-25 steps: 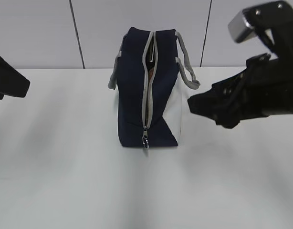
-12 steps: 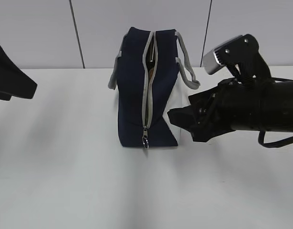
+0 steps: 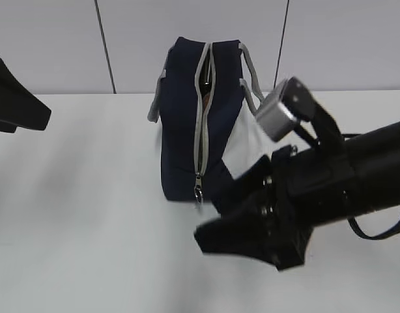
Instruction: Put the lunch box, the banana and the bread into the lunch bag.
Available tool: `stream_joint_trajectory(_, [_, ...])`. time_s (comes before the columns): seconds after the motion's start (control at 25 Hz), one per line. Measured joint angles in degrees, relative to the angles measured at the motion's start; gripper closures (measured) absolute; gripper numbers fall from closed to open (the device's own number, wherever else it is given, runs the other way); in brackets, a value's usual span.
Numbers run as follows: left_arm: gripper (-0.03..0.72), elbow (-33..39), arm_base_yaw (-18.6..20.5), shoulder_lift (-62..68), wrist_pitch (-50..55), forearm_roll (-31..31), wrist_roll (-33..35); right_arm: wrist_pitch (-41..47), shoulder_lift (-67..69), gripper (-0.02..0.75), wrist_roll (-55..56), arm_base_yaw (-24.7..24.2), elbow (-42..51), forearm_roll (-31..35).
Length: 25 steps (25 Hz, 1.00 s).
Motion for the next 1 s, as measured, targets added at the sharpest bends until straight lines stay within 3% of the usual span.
stream_joint_trajectory(0.08, [0.274, 0.00, 0.00, 0.00, 0.00, -0.05, 0.00, 1.54, 0.66, 0.276, 13.26, 0.11, -2.20, -13.96])
stream_joint_trajectory(0.16, [0.274, 0.00, 0.00, 0.00, 0.34, -0.05, 0.00, -2.82, 0.74, 0.289, 24.46, 0.11, -3.16, -27.22])
stream_joint_trajectory(0.24, [0.278, 0.00, 0.00, 0.00, 1.17, -0.09, 0.00, -9.23, 0.74, 0.293, 32.71, 0.11, -3.15, -35.12])
stream_joint_trajectory(0.32, [0.283, 0.00, 0.00, 0.00, 1.82, -0.09, 0.00, -15.69, 0.52, 0.295, 36.31, 0.00, -2.70, -36.37])
stream_joint_trajectory(0.44, [0.286, 0.00, 0.00, 0.00, 2.70, -0.09, 0.00, -28.61, -1.09, 0.300, 36.25, 0.82, 0.37, -31.80])
stream_joint_trajectory(0.64, [0.289, 0.00, 0.00, 0.00, 2.93, -0.09, 0.00, -47.02, -3.04, 0.300, 32.76, 7.60, 5.52, -27.42])
stream_joint_trajectory(0.76, [0.291, 0.00, 0.00, 0.00, 2.93, -0.09, 0.00, -55.38, -2.91, 0.301, 34.79, 12.20, 7.94, -29.19])
stream_joint_trajectory(0.88, [0.293, 0.00, 0.00, 0.00, 2.88, -0.09, 0.00, -61.56, -1.46, 0.301, 48.62, 14.08, 10.57, -40.64])
stream_joint_trajectory(1.0, [0.293, 0.00, 0.00, 0.00, 2.88, -0.09, 0.00, -69.03, 1.33, 0.301, 69.47, 14.07, 13.59, -60.35])
